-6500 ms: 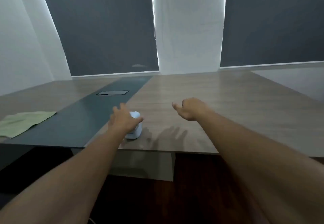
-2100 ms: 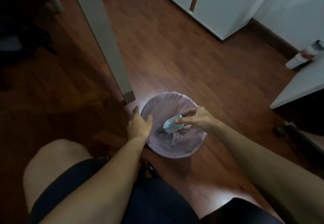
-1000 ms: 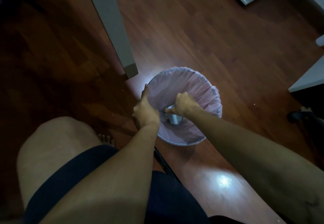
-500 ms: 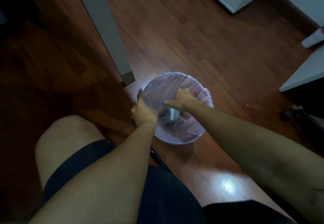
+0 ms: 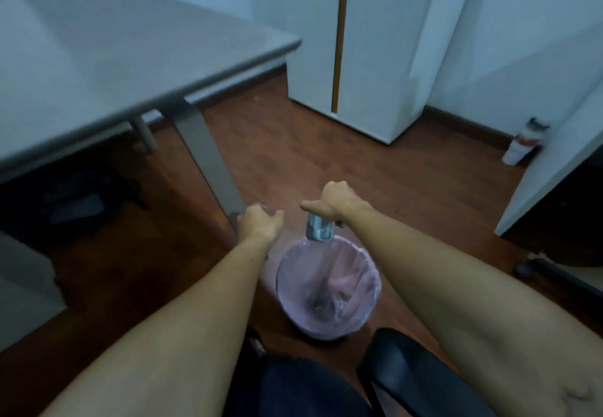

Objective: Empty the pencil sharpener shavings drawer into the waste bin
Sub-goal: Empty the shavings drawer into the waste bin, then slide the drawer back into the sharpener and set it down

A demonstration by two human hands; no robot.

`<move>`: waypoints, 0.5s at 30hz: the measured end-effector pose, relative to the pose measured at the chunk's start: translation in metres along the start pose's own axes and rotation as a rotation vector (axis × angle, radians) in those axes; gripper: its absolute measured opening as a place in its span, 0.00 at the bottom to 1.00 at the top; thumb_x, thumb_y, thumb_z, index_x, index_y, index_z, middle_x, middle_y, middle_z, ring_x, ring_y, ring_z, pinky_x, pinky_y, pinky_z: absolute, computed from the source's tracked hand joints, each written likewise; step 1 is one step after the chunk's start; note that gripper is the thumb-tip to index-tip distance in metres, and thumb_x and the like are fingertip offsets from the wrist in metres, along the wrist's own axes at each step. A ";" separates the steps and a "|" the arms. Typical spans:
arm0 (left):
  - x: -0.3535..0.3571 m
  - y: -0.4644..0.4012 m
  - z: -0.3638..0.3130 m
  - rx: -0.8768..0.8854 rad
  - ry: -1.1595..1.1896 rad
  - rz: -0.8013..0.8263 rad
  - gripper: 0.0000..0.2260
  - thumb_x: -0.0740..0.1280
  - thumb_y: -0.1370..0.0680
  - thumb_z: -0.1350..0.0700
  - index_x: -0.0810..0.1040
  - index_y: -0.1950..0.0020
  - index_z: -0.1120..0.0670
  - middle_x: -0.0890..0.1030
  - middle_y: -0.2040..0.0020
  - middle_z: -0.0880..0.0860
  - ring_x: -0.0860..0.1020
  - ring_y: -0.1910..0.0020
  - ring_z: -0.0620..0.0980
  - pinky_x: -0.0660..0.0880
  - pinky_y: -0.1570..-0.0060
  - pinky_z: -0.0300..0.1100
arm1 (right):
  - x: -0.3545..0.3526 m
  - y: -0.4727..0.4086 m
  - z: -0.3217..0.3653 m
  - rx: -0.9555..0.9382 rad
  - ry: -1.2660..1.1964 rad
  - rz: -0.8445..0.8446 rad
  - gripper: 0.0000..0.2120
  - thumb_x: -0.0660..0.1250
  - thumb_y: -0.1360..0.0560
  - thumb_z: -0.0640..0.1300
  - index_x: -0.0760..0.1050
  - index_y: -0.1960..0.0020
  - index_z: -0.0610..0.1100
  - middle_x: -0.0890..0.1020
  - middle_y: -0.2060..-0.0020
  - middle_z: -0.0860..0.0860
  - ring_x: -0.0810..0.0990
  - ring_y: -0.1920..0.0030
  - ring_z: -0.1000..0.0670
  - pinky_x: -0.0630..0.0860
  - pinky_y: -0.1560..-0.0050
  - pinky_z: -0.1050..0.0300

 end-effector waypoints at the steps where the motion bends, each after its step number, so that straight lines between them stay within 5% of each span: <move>1: -0.013 0.003 -0.010 0.020 -0.011 -0.015 0.20 0.66 0.24 0.48 0.77 0.36 0.57 0.77 0.35 0.59 0.72 0.33 0.59 0.69 0.41 0.42 | -0.015 0.007 0.009 -0.004 -0.028 -0.025 0.34 0.66 0.28 0.65 0.79 0.44 0.33 0.83 0.47 0.36 0.84 0.50 0.36 0.80 0.52 0.50; 6: -0.109 0.039 -0.069 0.181 -0.004 -0.165 0.18 0.67 0.25 0.47 0.81 0.41 0.57 0.81 0.38 0.58 0.75 0.35 0.57 0.71 0.37 0.44 | -0.108 0.059 0.073 -0.098 -0.123 -0.194 0.33 0.64 0.28 0.67 0.79 0.46 0.35 0.82 0.44 0.35 0.83 0.47 0.37 0.79 0.50 0.49; 13: -0.253 0.088 -0.111 0.353 -0.032 -0.389 0.16 0.67 0.27 0.48 0.83 0.47 0.57 0.84 0.46 0.57 0.79 0.43 0.57 0.71 0.50 0.42 | -0.180 0.138 0.185 -0.327 -0.377 -0.350 0.24 0.65 0.26 0.60 0.78 0.46 0.38 0.82 0.47 0.38 0.83 0.51 0.39 0.82 0.49 0.45; 15: -0.294 0.099 -0.103 0.355 -0.017 -0.474 0.17 0.67 0.27 0.47 0.83 0.46 0.56 0.84 0.46 0.57 0.79 0.43 0.58 0.72 0.49 0.42 | -0.178 0.151 0.218 -0.364 -0.471 -0.336 0.26 0.66 0.27 0.60 0.78 0.46 0.37 0.81 0.49 0.38 0.84 0.56 0.40 0.83 0.56 0.47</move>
Point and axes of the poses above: each hand's wrist, its own y-axis away from the middle knuckle, its own x-axis out of the palm, z = x × y, the point moved 4 cm from there along -y, towards the middle knuckle
